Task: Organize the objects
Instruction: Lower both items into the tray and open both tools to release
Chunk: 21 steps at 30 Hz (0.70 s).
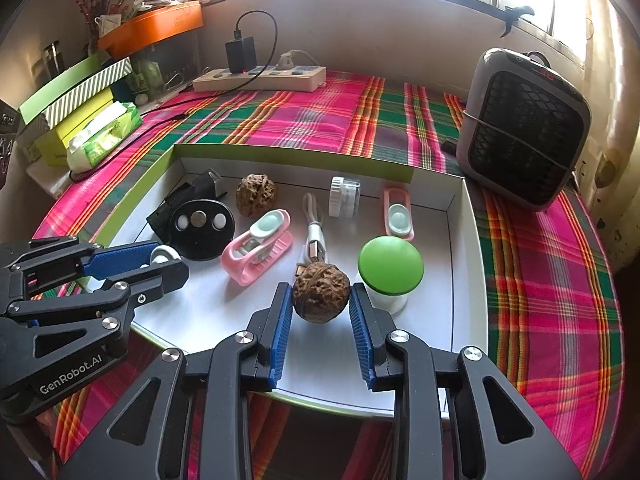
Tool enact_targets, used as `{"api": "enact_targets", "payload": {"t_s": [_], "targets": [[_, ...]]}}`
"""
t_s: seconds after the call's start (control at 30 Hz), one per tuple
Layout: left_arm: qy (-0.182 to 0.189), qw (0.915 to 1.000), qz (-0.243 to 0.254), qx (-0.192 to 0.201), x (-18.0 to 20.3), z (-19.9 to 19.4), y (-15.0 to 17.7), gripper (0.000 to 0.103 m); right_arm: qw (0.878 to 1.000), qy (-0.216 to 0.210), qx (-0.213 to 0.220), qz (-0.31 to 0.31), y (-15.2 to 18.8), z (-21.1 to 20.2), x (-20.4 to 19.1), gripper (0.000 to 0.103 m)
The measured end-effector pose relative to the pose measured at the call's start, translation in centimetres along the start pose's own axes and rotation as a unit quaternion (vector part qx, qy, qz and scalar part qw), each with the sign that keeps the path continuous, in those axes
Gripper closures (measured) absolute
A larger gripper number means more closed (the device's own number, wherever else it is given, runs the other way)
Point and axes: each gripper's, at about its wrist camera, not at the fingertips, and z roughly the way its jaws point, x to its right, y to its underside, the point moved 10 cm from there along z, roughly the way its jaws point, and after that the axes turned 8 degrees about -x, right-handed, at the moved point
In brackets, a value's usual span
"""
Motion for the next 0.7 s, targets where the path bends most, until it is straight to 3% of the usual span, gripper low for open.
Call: {"api": "enact_targets", "payload": {"t_s": [0.6, 0.7], "targets": [[-0.012, 0.9999, 0.004, 0.006, -0.06, -0.51, 0.1, 0.075, 1.0, 0.002, 0.005, 0.006, -0.01, -0.34, 0.15, 0.072], [-0.012, 0.9999, 0.004, 0.007, 0.08, -0.76, 0.31, 0.074, 1.0, 0.001, 0.007, 0.009, 0.05, -0.59, 0.12, 0.067]]}}
